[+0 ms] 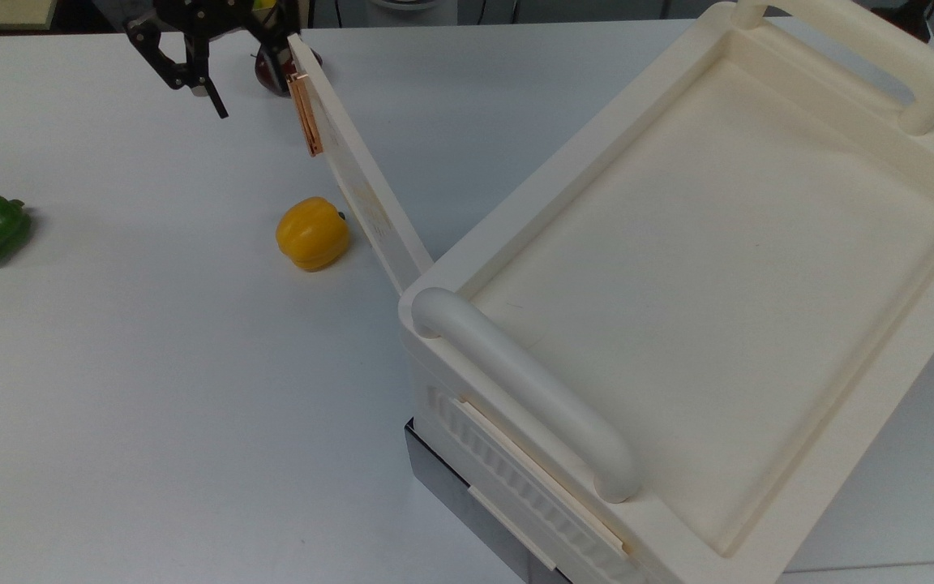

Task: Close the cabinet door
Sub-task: 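Push the open door's outer face with the gripper, swinging it shut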

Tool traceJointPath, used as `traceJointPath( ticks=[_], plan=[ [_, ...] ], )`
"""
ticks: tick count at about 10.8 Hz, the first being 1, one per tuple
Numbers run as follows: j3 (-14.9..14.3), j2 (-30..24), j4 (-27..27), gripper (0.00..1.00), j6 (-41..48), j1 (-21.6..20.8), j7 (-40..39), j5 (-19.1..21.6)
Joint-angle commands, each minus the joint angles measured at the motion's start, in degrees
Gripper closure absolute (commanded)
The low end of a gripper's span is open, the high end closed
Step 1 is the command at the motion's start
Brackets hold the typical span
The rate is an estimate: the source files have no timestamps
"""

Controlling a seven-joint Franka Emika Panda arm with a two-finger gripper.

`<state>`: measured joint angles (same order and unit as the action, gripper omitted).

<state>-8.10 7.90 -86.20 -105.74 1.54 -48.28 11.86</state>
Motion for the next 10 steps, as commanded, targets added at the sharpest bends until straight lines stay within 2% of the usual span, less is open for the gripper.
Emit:
traceJointPath(
  ticks=[1,2,4,6,9,10],
  plan=[
    [-1.48,-0.25,-0.11,0.91,-1.14,-0.13,-15.83,-0.87],
    [-1.48,-0.43,-0.11,1.00,-1.14,-0.05,-18.14,-0.87],
    [-1.57,-0.34,-0.02,1.00,-2.18,-0.05,-20.26,-0.96],
    [-1.57,-0.25,-0.11,1.00,-10.68,-0.13,-25.78,-0.43],
    [-1.22,1.06,-0.02,1.00,-14.83,-0.83,-25.11,0.27],
    [-1.22,1.94,-0.02,1.00,-17.11,-2.75,-24.32,0.36]
  ],
)
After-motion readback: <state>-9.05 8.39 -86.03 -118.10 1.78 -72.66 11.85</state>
